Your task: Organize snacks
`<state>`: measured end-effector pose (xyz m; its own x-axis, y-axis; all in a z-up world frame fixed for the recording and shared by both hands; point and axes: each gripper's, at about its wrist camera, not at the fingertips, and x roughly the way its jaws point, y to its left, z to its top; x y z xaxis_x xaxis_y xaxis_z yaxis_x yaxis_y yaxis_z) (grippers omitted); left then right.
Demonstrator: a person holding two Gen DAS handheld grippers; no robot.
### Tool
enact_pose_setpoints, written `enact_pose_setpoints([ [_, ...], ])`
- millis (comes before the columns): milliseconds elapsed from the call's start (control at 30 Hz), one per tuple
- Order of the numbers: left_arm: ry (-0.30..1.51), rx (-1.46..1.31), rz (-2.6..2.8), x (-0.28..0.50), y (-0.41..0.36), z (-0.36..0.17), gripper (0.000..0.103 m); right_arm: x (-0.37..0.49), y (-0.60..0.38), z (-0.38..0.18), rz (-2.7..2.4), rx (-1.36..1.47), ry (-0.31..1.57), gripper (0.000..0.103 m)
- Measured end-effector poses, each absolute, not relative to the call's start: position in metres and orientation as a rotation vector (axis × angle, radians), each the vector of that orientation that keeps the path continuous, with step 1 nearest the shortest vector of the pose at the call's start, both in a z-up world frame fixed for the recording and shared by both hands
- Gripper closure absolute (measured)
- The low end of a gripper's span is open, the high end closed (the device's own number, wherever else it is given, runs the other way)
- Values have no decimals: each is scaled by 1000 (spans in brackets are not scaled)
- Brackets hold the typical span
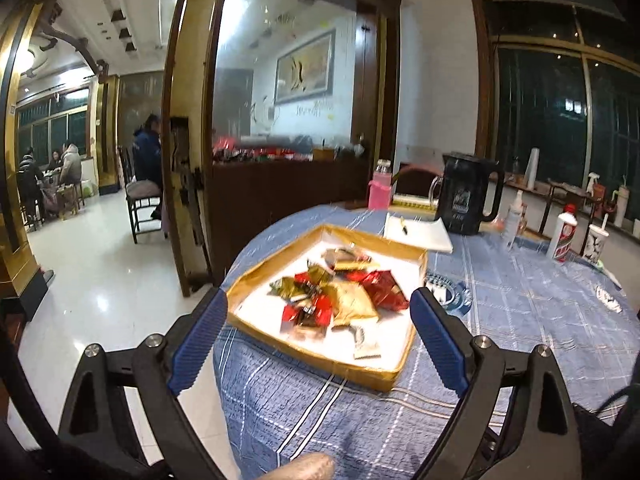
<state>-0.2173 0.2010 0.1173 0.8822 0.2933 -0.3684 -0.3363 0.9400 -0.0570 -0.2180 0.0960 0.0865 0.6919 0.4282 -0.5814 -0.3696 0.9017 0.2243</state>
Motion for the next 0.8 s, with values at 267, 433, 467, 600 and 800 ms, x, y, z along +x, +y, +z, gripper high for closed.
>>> enact_pose_setpoints([
  [267, 455, -150, 342, -202, 216, 95, 10, -216, 116, 74, 458, 36, 708, 33],
  [433, 524, -178, 327, -190, 228, 80, 10, -213, 127, 68, 450, 4, 729, 33],
  [467, 538, -186, 321, -188, 230, 77, 10, -212, 130, 67, 447, -4, 734, 33],
  [600, 575, -209, 314, -180, 239, 68, 10, -211, 139, 63, 444, -25, 753, 33],
  [800, 596, -231, 321, -174, 252, 61, 10, -207, 151, 61, 446, -62, 764, 33],
])
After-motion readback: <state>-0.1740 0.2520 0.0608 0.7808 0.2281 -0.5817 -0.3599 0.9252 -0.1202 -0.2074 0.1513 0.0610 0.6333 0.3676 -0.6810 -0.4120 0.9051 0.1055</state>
